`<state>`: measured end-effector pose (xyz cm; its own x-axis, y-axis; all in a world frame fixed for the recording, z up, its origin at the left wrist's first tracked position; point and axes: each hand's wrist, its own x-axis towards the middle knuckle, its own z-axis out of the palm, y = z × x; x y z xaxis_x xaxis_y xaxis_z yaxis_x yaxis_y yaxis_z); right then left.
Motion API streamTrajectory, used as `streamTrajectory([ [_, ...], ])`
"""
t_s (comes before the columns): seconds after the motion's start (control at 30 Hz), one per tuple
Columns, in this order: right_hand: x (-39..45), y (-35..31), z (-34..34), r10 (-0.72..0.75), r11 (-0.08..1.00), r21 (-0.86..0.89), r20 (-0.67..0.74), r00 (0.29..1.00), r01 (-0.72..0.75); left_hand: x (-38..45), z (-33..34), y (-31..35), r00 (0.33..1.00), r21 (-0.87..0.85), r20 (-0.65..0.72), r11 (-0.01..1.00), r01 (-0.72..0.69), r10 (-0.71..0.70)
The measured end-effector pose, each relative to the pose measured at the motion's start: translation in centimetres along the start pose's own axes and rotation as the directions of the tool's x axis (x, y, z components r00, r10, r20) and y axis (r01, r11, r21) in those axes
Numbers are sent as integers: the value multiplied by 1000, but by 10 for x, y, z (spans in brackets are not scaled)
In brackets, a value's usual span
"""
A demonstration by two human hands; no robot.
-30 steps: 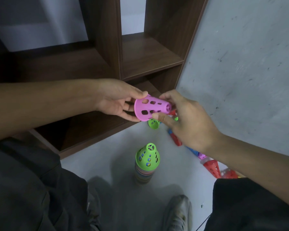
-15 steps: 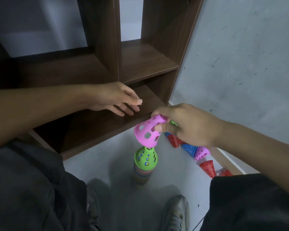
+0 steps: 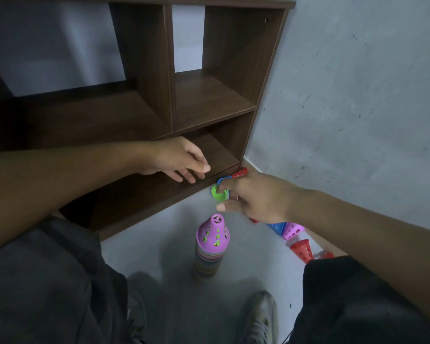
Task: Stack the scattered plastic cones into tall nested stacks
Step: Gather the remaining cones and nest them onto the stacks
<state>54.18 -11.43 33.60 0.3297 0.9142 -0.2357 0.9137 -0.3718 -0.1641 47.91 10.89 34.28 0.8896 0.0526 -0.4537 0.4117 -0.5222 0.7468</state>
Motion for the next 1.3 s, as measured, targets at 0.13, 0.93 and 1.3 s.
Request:
streamTrajectory([
  [0.13,10,25,-4,87,996,16,-18,996,-87,10,12,-6,999,49,23,999,23,-25],
  [0.93,102,235,124,450,892,-94,263,853,-442,254,58,-82,996,294,-47,952,90,-80],
  [1.3,157,263,178,393,911,-1,308,867,-413,350,100,-120,999,474,-28,880,31,-21],
])
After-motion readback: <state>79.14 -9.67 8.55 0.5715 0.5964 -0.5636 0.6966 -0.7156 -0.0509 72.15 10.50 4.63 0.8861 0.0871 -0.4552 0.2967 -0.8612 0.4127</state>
